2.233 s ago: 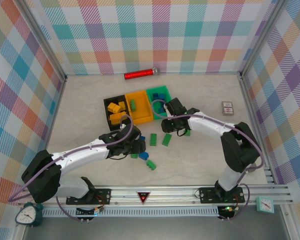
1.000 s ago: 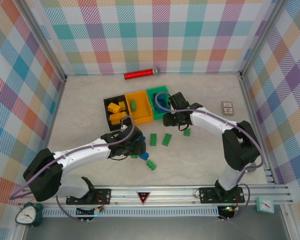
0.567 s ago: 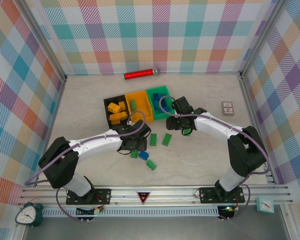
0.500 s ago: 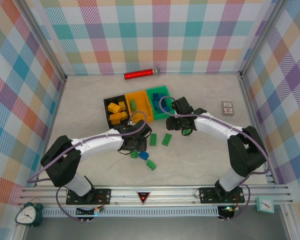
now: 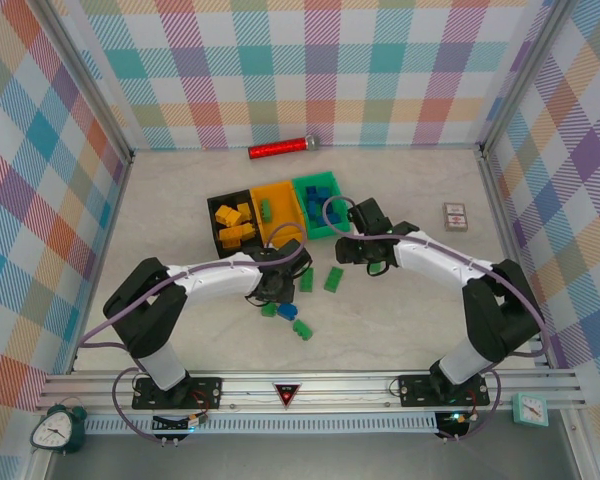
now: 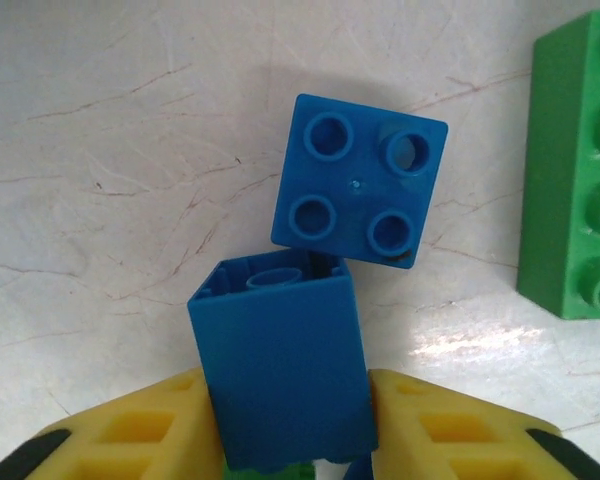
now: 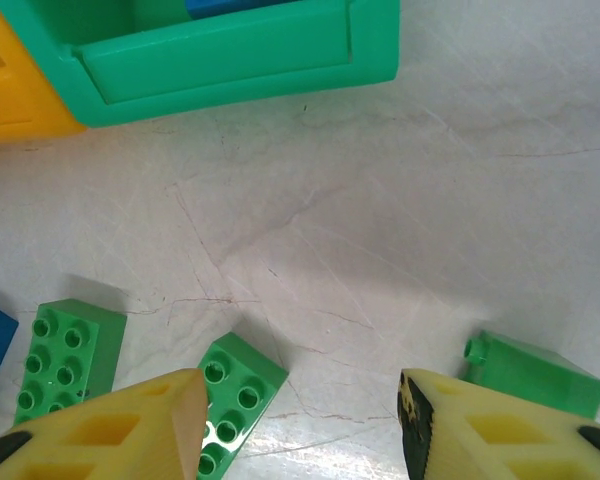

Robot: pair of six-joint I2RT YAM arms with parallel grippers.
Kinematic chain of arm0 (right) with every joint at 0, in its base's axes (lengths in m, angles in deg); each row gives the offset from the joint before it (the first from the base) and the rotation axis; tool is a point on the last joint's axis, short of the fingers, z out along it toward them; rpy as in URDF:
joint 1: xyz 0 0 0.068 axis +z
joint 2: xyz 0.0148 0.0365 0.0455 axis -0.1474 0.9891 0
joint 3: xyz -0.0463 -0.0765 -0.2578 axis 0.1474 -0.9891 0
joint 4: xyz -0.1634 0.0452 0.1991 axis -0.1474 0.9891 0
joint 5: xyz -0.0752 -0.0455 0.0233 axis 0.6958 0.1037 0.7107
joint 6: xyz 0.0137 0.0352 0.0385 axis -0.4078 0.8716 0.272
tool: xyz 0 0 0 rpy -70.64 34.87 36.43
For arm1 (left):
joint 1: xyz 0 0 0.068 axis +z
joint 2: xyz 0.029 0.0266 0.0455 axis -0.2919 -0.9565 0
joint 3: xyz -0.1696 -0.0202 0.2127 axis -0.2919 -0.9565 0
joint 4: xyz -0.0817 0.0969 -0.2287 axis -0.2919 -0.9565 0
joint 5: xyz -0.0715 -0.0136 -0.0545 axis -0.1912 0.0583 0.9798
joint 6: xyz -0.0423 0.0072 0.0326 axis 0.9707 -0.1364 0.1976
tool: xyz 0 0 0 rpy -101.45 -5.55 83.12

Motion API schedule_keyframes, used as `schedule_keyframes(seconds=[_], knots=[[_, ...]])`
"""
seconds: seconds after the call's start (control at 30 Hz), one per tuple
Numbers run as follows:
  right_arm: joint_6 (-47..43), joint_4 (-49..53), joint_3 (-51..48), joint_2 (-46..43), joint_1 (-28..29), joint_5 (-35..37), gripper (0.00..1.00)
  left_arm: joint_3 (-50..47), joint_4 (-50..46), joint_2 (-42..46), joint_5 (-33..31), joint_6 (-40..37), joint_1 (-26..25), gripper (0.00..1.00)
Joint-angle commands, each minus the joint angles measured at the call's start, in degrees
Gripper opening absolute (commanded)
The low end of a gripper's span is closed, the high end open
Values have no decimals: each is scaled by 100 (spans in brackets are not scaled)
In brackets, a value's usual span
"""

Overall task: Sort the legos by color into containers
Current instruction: Pick up the lego from the center of the table.

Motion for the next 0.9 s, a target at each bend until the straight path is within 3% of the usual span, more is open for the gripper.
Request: schedule_keyframes(seconds=[0.0, 0.47, 0.87], knots=[[76, -26, -100, -151, 16, 106, 54, 165, -202, 46, -133, -21, -46, 23], [130, -115, -277, -219, 16, 71, 54, 1140, -816, 593, -532, -313, -32, 22], [395, -21, -1101, -989, 16, 56, 54, 3835, -962, -1121, -65, -1122, 488, 22]])
